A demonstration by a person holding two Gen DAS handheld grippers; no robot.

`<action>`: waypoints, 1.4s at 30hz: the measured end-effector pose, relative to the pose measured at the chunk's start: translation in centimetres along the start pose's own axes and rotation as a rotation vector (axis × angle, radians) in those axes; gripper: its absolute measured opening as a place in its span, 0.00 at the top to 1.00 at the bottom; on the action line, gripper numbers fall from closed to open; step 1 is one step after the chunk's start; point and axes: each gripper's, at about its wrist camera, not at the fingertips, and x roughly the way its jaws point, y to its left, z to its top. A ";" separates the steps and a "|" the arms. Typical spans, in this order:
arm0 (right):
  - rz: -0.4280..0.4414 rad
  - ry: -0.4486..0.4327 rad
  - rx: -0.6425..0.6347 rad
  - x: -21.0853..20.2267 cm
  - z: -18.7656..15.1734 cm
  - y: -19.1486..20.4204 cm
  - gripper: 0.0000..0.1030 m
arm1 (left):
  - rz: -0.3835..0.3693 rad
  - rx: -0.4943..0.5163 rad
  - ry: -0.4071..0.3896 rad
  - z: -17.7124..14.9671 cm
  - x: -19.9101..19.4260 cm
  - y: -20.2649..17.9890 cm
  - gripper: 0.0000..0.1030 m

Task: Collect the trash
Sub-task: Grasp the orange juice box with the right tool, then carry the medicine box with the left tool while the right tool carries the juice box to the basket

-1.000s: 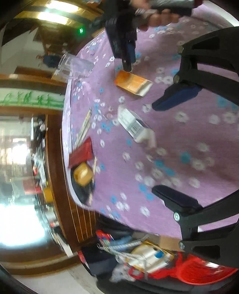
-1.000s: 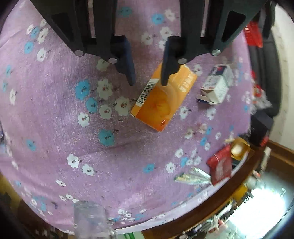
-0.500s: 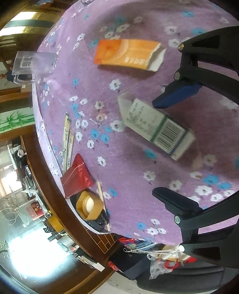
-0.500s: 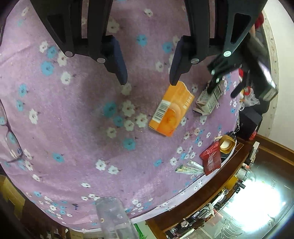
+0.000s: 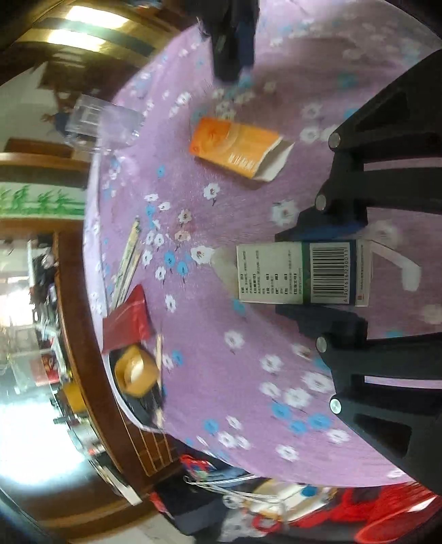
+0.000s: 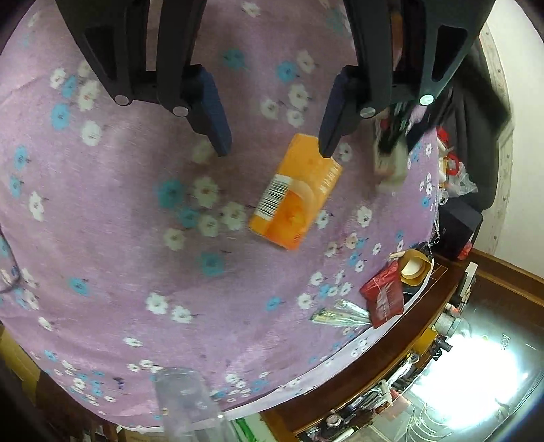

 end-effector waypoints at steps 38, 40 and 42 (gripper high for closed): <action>-0.086 -0.081 -0.405 -0.5 -10.2 6.8 0.45 | 0.061 -0.155 -0.024 -12.1 -10.7 3.5 0.68; -0.074 -0.094 -0.449 -1.4 -12.2 7.3 0.45 | 0.074 -0.167 -0.037 -12.8 -11.4 3.4 0.68; -0.073 -0.110 -0.492 -2.3 -14.6 7.6 0.45 | 0.081 -0.179 -0.043 -13.3 -12.0 3.5 0.68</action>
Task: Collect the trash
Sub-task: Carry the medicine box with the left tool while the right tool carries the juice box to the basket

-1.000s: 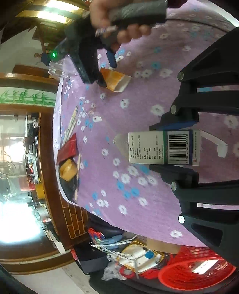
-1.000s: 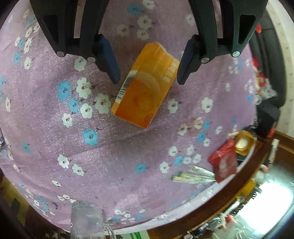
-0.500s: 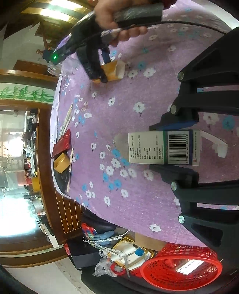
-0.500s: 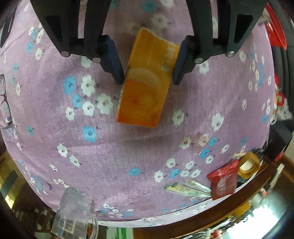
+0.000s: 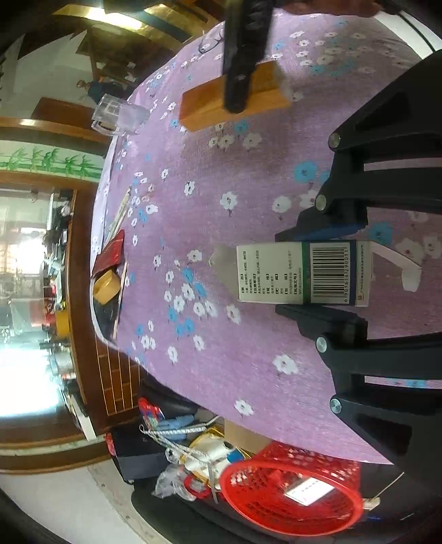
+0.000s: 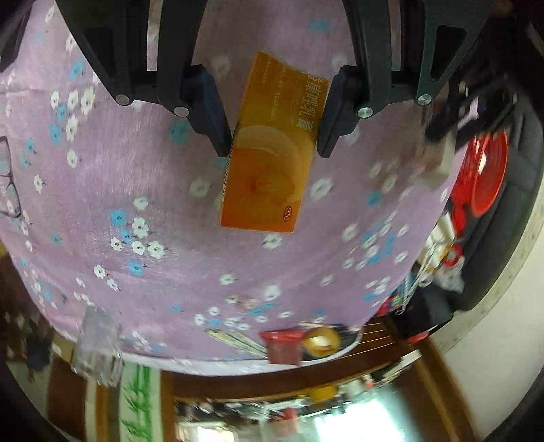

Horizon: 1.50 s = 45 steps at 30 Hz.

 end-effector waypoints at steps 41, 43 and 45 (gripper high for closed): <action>0.194 -0.035 -0.284 -1.8 -1.9 17.6 0.45 | 0.230 -0.185 -0.096 -2.5 -8.1 13.1 0.68; 0.204 -0.032 -0.296 -1.3 -1.6 18.7 0.45 | 0.245 -0.202 -0.096 -2.7 -8.2 14.4 0.68; 0.212 -0.030 -0.308 -1.0 -1.4 19.8 0.45 | 0.255 -0.220 -0.095 -3.0 -8.3 15.5 0.68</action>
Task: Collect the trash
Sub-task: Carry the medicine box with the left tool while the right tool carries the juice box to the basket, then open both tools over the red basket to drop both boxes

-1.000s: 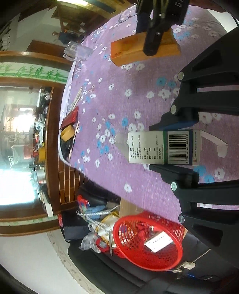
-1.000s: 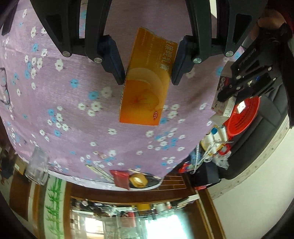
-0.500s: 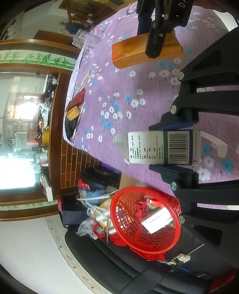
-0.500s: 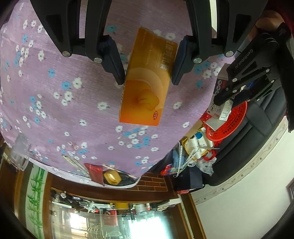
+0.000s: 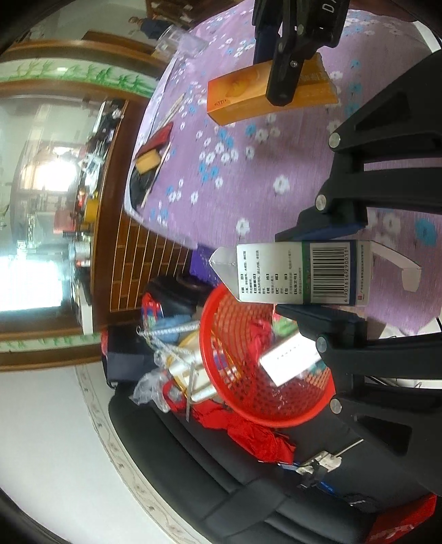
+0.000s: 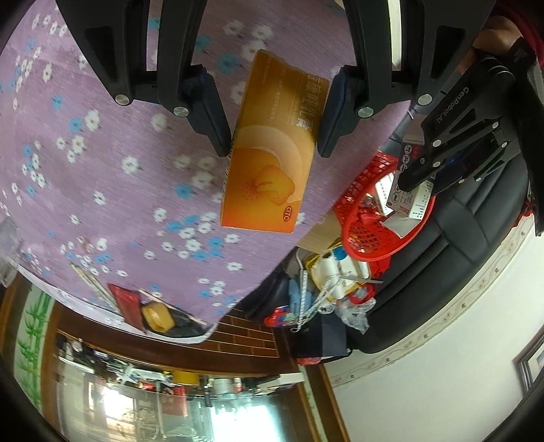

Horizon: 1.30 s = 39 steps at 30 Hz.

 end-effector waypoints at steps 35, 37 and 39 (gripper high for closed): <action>0.207 0.100 -0.212 13.0 12.3 14.1 0.42 | 0.048 -0.270 0.061 2.1 5.9 15.0 0.68; 0.204 0.111 -0.215 13.7 12.4 14.3 0.42 | 0.043 -0.271 0.069 2.0 6.4 15.1 0.68; 0.202 0.119 -0.216 14.3 12.5 14.3 0.42 | 0.035 -0.270 0.073 2.1 6.7 15.0 0.68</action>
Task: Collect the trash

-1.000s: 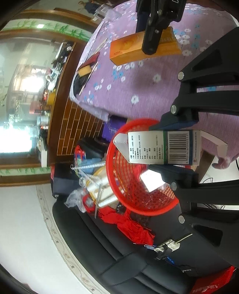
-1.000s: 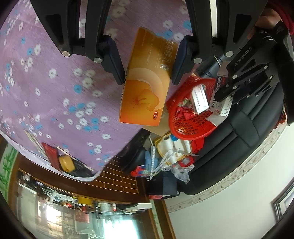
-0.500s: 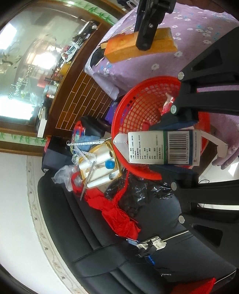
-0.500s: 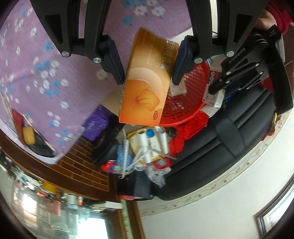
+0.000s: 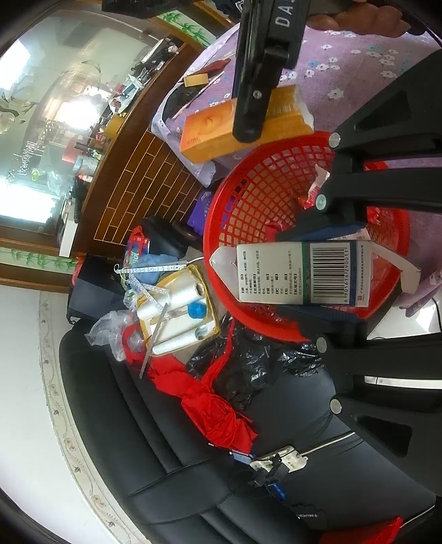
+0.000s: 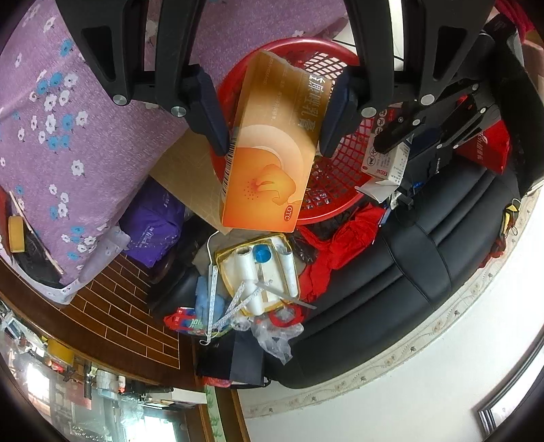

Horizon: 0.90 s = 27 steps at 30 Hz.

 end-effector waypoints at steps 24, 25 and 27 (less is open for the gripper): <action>-0.158 -0.084 -0.029 -5.5 -4.4 -0.8 0.26 | 0.103 0.038 -0.193 -1.7 -5.4 -2.4 0.07; -0.185 -0.085 -0.056 -6.1 -5.4 -0.3 0.25 | 0.115 0.044 -0.207 -2.0 -6.2 -2.8 0.07; -0.229 -0.089 -0.088 -7.2 -7.0 0.1 0.22 | 0.141 0.058 -0.206 -2.5 -7.2 -3.4 0.07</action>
